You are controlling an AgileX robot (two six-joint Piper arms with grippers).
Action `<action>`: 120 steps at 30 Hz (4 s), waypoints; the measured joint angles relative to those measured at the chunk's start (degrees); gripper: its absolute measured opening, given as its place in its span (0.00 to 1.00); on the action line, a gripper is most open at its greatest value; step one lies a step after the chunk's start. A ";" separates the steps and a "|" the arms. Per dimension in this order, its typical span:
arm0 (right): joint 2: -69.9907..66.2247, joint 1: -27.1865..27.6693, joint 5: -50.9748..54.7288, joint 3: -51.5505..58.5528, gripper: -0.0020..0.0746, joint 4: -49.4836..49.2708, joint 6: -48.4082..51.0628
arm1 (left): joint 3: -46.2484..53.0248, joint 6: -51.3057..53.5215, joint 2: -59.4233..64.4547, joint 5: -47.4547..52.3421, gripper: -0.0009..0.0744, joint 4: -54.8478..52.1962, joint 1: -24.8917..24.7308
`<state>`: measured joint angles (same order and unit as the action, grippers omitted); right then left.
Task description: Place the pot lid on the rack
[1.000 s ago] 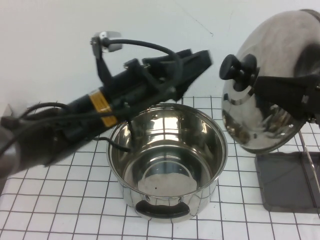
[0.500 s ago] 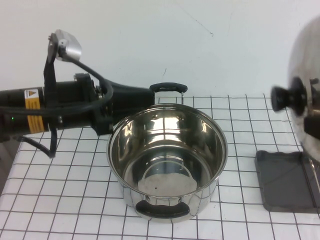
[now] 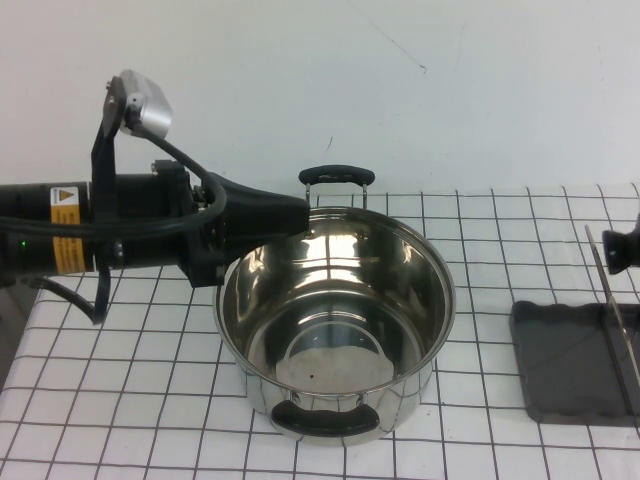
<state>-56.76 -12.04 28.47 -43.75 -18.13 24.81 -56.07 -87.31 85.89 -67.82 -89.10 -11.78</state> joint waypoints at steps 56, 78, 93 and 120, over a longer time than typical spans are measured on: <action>27.82 0.16 2.87 -1.79 0.22 9.23 -9.42 | 15.87 -7.71 -18.06 33.16 0.01 -12.18 0.00; 44.37 0.16 -13.53 20.75 0.02 0.95 -10.22 | 50.42 -18.08 -81.13 55.34 0.01 -10.85 0.00; 44.37 0.16 -11.67 20.75 0.02 0.69 -9.93 | 52.47 -18.08 -81.74 54.87 0.01 -10.85 0.00; 56.84 19.49 -13.52 44.94 0.02 11.73 -9.43 | 52.47 -18.04 -81.74 54.39 0.01 -10.85 0.00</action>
<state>0.07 7.45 14.95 1.19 -6.40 15.38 -3.60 -105.35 4.15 -13.43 -99.94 -11.78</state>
